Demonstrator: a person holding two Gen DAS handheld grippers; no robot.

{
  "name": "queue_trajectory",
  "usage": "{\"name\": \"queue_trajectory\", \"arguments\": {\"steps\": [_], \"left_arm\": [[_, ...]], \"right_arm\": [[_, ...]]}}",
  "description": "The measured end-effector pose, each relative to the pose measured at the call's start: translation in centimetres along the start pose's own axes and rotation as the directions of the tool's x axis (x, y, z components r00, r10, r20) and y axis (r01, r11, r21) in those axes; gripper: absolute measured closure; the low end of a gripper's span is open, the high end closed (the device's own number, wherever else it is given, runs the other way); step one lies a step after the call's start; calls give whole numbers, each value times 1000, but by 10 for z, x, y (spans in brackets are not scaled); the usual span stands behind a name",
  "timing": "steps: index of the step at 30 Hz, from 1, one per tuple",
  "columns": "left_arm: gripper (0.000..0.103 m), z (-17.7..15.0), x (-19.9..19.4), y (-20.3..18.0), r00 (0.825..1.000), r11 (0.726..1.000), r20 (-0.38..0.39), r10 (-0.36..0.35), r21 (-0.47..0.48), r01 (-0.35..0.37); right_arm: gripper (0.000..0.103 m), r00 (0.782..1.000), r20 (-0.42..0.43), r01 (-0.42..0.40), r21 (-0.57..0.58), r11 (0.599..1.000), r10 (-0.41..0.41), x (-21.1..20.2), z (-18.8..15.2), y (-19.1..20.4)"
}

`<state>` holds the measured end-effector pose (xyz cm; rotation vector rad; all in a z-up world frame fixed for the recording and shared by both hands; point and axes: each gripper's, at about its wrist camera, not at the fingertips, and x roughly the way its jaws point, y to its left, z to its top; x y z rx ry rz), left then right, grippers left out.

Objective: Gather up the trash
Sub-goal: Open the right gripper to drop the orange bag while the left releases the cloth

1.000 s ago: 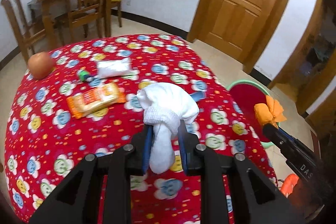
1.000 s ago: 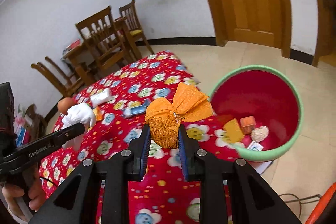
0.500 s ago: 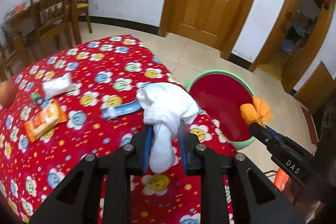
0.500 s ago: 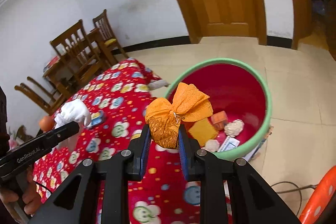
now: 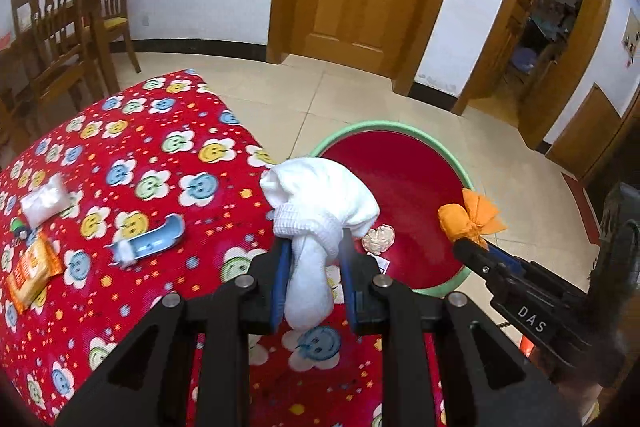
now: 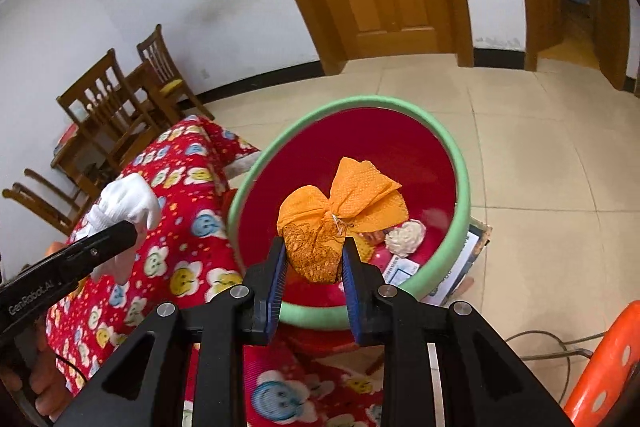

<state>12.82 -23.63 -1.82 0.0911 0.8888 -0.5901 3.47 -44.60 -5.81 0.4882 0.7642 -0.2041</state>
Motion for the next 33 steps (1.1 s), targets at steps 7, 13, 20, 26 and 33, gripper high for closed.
{"name": "queue_trajectory", "arguments": {"steps": [7,13,20,26,33], "left_arm": [[80,4,16,-11,1000,1000,-19,-15,21,15],[80,7,24,-18,999,999,-24,-27,38,28],[75,10,29,-27,999,998,-17,-32,60,33],[50,12,26,-30,999,997,-1,-43,60,43],[46,10,13,-23,1000,999,10,-25,49,25]], "right_arm": [[71,1000,-7,-2,39,999,3,6,1,-13],[68,1000,-4,5,62,998,-5,4,2,-21],[64,1000,9,8,80,997,-9,-4,2,-26],[63,1000,10,11,88,996,-12,-6,2,-30],[58,1000,21,2,80,997,-4,-12,2,-25]]}}
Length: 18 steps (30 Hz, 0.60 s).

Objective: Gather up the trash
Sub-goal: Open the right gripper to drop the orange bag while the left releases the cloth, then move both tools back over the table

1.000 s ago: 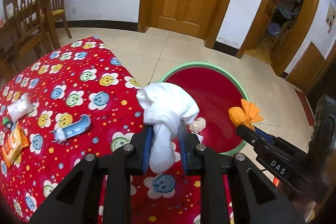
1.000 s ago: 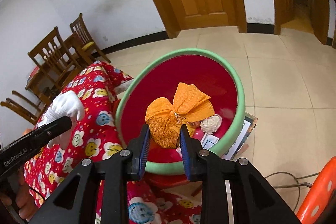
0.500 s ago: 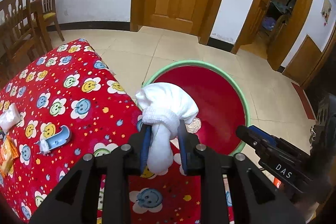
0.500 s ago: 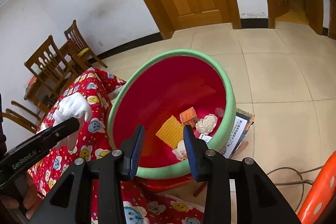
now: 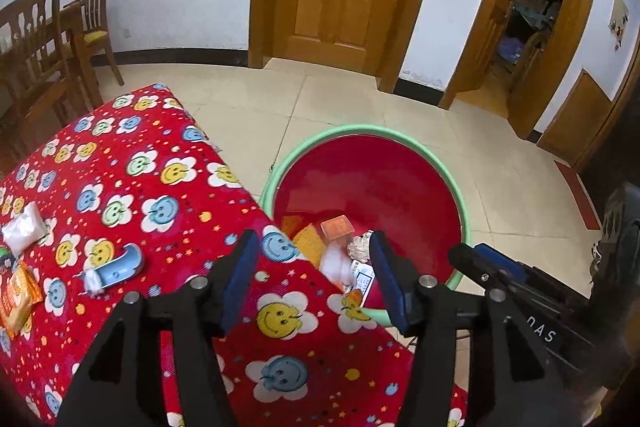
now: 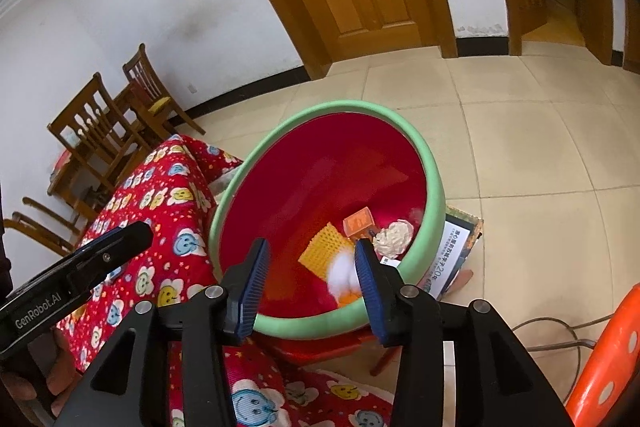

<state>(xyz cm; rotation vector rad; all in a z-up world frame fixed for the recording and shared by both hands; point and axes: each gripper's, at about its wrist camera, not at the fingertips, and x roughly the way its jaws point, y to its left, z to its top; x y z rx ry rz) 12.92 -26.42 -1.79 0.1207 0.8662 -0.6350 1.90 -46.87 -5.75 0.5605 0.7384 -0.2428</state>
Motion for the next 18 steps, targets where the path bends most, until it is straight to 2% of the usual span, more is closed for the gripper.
{"name": "queue_trajectory", "arguments": {"steps": [7,18], "left_arm": [[46,-7,-22,22,999,998,20,39,-42,-38],[46,-23,-58,83,988,980,42,149,-143,-142]], "right_arm": [[57,1000,4,-28,-31,999,28,-5,-2,20],[56,996,-16,-93,-101,991,92,-2,-10,68]]}}
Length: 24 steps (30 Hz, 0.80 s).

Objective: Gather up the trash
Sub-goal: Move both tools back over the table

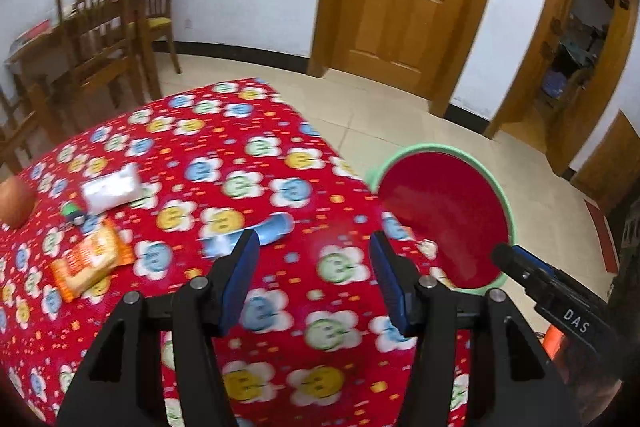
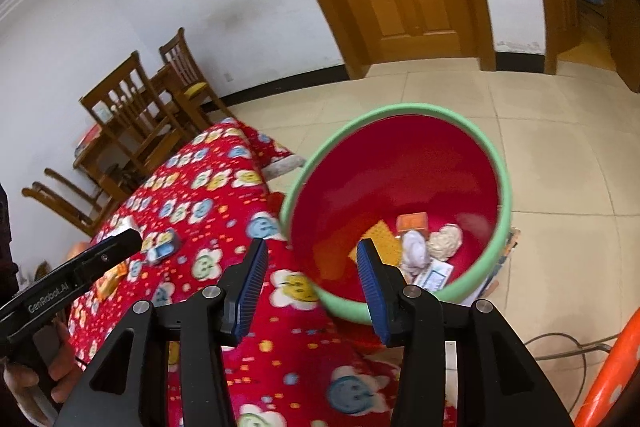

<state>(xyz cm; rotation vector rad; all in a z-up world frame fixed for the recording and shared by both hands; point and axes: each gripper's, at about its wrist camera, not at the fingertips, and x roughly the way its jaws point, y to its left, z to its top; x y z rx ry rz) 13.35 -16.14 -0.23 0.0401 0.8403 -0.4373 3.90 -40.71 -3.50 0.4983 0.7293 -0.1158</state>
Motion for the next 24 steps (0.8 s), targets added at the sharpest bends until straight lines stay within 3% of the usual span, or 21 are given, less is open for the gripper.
{"name": "queue_trajectory", "arguments": {"steps": [17,20,24], "left_arm": [[46,-17,-23,115,986,970,-39,164,-175,-168],[38,-21,-20,134,978,962,-70,198,-177,-207],[38,-24,-15,152,968,958,-97,231,-152,-244]], "right_arm": [[56,995,-78,-78,-120,990,69,29,-13,72],[56,993,-95,-85,-139,987,72,37,-15,84],[56,990,-117,-94,-157,983,76,48,-16,99]]}}
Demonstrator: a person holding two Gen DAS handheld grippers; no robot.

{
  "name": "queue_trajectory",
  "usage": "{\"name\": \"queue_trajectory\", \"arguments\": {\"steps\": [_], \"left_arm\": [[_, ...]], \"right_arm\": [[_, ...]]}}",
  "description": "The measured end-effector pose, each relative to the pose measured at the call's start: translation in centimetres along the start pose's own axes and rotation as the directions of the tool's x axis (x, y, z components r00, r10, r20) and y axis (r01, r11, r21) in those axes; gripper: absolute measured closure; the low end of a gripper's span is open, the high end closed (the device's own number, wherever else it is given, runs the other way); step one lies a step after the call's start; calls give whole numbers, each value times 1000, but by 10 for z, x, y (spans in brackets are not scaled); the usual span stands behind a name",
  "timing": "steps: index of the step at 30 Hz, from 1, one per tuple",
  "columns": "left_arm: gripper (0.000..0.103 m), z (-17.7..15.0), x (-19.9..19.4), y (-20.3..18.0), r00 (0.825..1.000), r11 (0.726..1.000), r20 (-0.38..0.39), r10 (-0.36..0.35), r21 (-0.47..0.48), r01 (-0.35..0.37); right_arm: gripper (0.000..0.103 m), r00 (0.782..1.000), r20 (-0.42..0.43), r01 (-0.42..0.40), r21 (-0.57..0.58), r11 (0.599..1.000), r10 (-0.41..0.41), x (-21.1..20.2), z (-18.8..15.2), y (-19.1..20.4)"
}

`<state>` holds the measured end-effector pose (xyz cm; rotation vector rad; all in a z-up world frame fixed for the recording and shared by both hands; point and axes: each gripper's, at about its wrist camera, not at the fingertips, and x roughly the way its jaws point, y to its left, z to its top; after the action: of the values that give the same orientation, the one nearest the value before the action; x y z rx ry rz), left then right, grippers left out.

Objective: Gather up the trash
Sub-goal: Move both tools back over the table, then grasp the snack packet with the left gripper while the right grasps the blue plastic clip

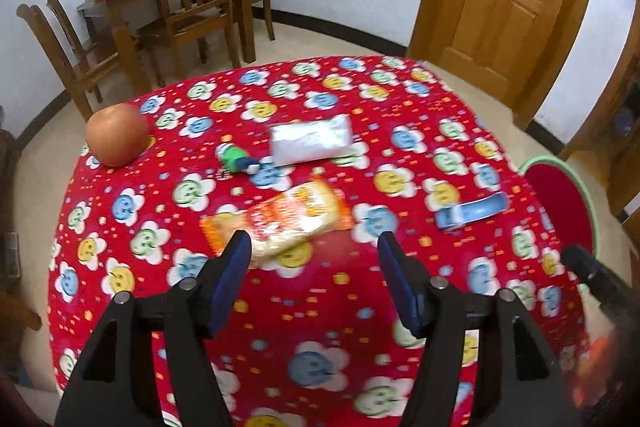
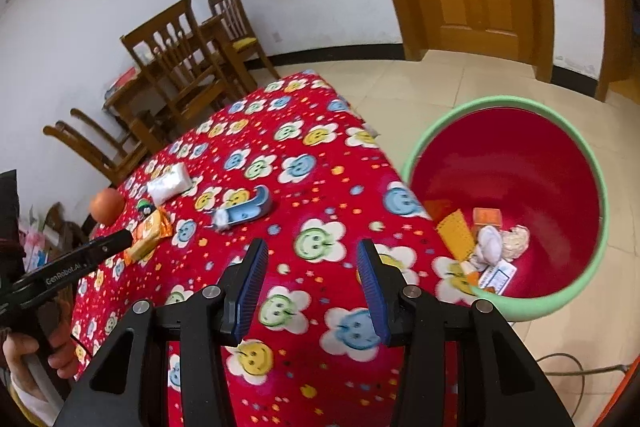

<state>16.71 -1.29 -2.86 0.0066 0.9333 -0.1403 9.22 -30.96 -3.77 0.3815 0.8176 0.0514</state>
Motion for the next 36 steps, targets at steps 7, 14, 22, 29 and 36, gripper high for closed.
{"name": "queue_trajectory", "arguments": {"steps": [7,14,22,29,36], "left_arm": [[31,2,26,11,997,995,-44,58,82,-54],[30,7,47,21,993,991,-81,91,103,-82],[30,14,66,28,994,996,-90,69,70,-63],[40,15,68,28,997,999,-71,26,46,-22],[59,12,62,21,998,999,-59,2,39,0]], "right_arm": [[56,999,-35,-7,-31,1000,5,21,7,19],[56,997,-81,1,-45,999,-4,46,14,27],[56,995,-97,5,-40,999,-9,73,26,31],[59,996,-92,-1,-32,999,-2,88,33,32],[91,995,-95,-27,-37,999,23,89,31,32]]}}
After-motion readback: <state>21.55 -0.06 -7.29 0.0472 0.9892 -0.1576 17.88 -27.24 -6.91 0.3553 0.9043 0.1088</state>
